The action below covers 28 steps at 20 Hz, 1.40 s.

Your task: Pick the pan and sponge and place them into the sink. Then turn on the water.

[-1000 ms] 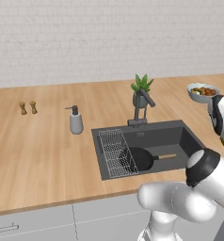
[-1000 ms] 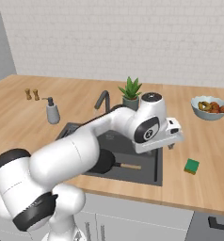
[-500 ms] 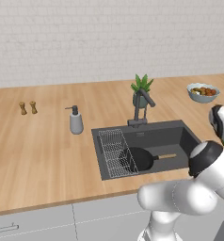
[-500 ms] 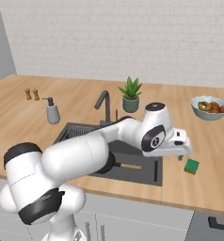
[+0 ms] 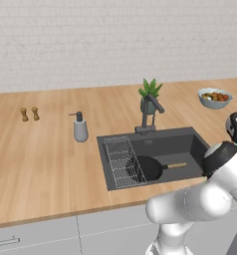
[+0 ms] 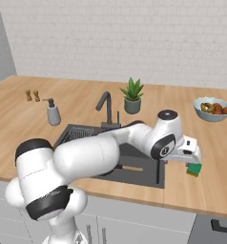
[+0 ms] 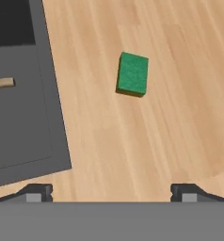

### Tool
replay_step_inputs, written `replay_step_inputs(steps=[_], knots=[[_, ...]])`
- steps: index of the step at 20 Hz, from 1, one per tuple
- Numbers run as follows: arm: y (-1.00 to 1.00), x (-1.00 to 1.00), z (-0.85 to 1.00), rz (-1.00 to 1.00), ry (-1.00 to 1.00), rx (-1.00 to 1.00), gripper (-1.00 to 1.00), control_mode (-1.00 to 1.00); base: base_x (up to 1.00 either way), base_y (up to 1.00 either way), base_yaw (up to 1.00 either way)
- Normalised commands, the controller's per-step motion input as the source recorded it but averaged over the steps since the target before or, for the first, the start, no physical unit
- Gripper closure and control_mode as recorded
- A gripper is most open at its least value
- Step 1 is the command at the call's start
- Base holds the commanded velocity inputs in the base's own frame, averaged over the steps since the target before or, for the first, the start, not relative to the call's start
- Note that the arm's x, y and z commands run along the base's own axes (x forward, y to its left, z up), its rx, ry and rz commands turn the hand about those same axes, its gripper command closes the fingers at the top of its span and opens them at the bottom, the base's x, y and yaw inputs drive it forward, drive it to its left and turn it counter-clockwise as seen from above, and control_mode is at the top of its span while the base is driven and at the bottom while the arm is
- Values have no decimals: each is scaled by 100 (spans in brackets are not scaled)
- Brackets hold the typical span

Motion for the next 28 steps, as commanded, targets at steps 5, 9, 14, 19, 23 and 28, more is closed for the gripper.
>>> replay_step_inputs(steps=[5,9,14,19,23,28], knots=[[-12,28,-10,0,0,5,-100,-100,0,0,0],[-25,21,-17,0,0,3,-100,-100,0,0,0],[-23,23,-18,0,0,3,-100,-100,0,0,0],[-11,28,-21,0,0,1,-100,-100,0,0,0],[-15,25,-21,0,0,0,-100,-100,0,0,0],[-21,24,-21,0,0,1,-100,-100,0,0,0]])
